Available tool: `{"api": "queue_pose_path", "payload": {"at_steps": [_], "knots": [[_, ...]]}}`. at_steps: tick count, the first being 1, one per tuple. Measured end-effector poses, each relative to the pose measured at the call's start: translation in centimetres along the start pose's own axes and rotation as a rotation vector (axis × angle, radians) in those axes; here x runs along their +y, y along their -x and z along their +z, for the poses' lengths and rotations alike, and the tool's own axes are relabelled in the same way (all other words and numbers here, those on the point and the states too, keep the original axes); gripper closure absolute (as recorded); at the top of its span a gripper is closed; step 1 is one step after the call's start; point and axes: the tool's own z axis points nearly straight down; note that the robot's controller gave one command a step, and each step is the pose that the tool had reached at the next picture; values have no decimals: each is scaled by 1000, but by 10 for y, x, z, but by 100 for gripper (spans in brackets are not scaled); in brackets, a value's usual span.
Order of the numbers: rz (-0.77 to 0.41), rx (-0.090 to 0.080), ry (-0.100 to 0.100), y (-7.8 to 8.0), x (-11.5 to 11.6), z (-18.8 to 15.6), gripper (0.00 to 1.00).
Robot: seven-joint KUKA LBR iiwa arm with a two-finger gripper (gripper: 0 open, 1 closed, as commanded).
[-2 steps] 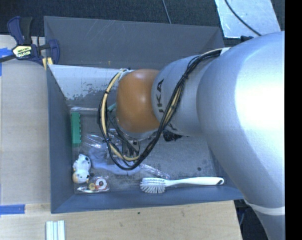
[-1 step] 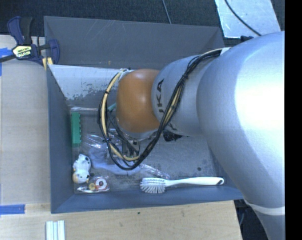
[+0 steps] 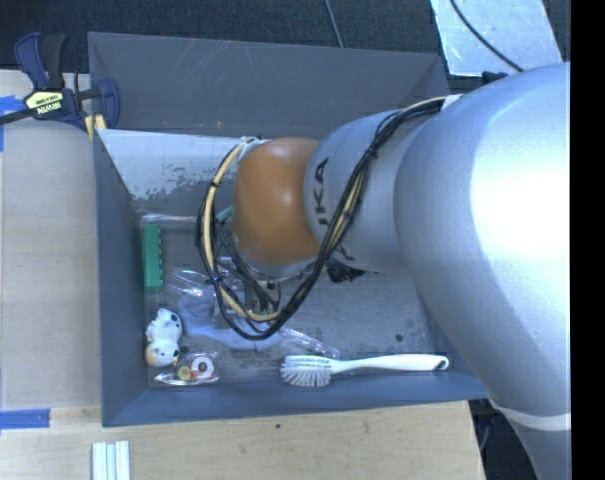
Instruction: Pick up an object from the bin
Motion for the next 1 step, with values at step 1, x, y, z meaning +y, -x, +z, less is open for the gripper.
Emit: {"api": "queue_pose_path", "payload": {"at_steps": [1], "knots": [[0, 6, -2, -2, -1, -20, 100]]}}
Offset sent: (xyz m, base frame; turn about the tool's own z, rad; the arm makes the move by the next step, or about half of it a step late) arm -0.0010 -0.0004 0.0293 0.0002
